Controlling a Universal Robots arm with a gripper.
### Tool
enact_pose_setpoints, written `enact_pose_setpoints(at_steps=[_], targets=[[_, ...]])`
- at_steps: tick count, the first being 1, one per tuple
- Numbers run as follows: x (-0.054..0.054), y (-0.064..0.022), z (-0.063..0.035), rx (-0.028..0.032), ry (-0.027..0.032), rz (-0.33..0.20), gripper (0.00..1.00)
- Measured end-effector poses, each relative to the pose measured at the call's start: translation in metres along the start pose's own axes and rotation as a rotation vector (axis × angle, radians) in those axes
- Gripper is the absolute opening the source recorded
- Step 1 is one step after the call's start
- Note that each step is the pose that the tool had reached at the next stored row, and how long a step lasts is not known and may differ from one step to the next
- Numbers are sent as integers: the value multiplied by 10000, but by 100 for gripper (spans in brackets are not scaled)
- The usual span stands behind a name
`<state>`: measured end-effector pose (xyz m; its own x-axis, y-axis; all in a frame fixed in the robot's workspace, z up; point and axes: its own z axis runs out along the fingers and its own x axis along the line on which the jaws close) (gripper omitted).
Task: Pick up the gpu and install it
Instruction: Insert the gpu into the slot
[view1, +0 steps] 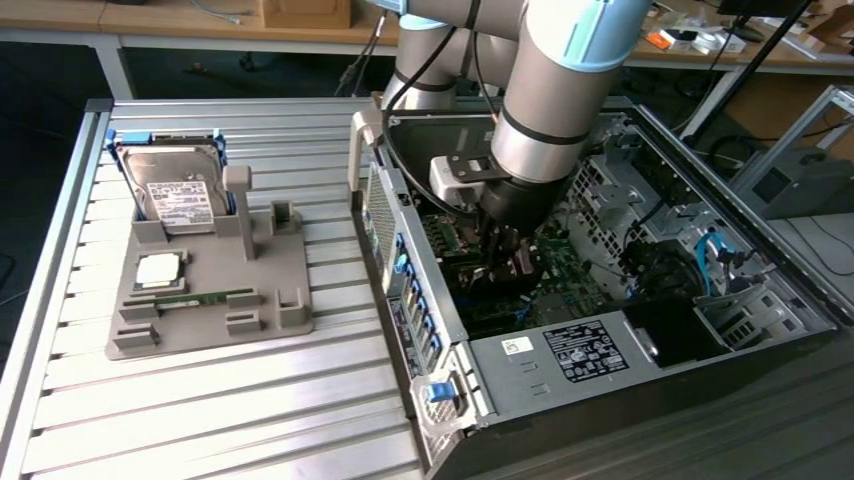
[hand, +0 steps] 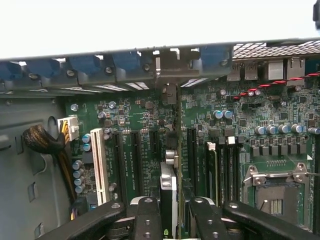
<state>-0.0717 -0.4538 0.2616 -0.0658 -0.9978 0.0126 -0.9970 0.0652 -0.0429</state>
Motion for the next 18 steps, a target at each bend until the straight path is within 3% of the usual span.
enact_pose_setpoints(at_steps=[18], targets=[[-5, 10, 18, 13, -6, -24, 27]])
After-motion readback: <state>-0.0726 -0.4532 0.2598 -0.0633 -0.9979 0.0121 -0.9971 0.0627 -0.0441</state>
